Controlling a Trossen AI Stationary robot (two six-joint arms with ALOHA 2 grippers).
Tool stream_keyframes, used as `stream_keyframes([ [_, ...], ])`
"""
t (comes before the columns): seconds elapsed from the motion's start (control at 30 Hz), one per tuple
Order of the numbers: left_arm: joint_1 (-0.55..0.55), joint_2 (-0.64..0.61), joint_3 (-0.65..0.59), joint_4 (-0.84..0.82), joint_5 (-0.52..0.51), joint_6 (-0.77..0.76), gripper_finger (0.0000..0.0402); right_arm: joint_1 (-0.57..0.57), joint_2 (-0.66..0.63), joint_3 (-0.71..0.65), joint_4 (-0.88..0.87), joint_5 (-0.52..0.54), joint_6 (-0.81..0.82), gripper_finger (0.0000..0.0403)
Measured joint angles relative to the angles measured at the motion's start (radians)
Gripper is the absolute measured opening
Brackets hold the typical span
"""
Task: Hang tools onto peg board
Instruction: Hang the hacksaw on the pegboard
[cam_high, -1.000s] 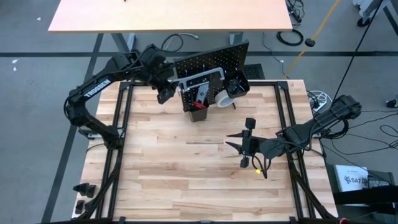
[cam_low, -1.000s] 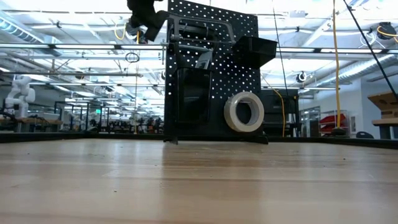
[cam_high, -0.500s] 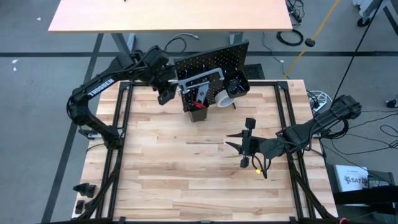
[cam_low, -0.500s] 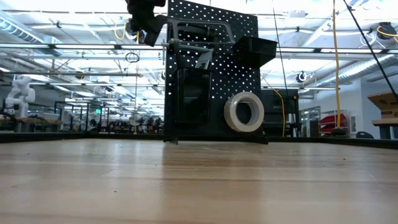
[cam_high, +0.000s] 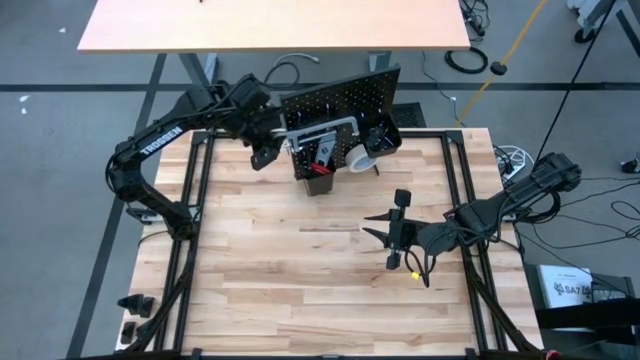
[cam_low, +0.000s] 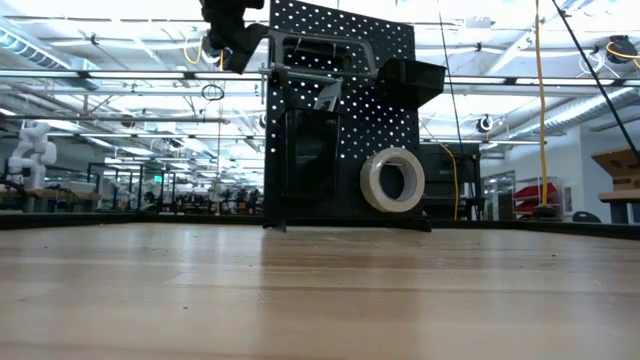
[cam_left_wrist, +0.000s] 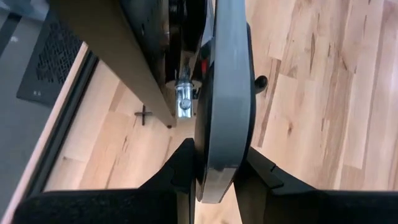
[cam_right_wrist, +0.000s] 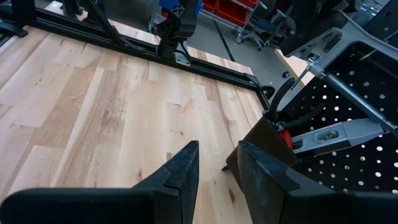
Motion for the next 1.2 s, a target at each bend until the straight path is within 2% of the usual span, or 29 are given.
stream_keyframes([
  [0.3, -0.002, -0.005, 0.0, 0.0, -0.028, 0.009, 0.0066, 0.0, 0.0, 0.0, 0.0, 0.0, 0.0, 0.0102],
  [0.63, 0.01, -0.004, 0.017, -0.013, -0.025, -0.085, 0.0066, 0.0, 0.0, 0.0, 0.002, 0.0, 0.0, 0.0102],
  [0.8, 0.01, -0.005, 0.018, -0.048, -0.016, -0.091, 0.0066, 0.0, 0.0, 0.0, 0.002, 0.0, 0.0, 0.0102],
  [1.2, 0.01, 0.033, 0.018, -0.01, -0.011, -0.085, 0.0066, 0.0, 0.0, 0.0, 0.002, 0.0, 0.0, 0.0102],
])
